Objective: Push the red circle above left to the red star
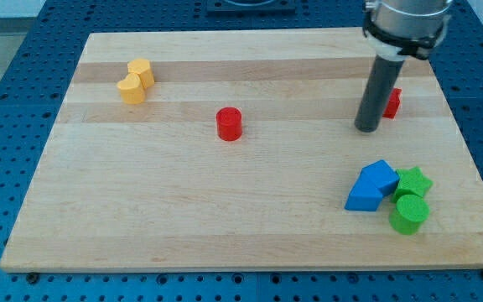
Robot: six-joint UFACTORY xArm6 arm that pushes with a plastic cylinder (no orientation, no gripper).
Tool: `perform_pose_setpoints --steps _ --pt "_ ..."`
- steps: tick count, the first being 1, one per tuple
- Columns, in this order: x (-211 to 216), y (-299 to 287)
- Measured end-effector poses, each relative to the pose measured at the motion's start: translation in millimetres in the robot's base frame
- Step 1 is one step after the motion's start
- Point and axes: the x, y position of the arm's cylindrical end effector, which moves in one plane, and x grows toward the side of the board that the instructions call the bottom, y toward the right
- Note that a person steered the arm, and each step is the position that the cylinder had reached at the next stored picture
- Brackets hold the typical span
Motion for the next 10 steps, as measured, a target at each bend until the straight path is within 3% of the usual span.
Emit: perform_pose_setpoints --steps 3,5,7,8,10 --pt "4.0 -115.9" --pt "30.9 -179.5" --pt "-31.3 -221.0" --pt "-69.1 -199.8" --pt "-69.1 -198.2"
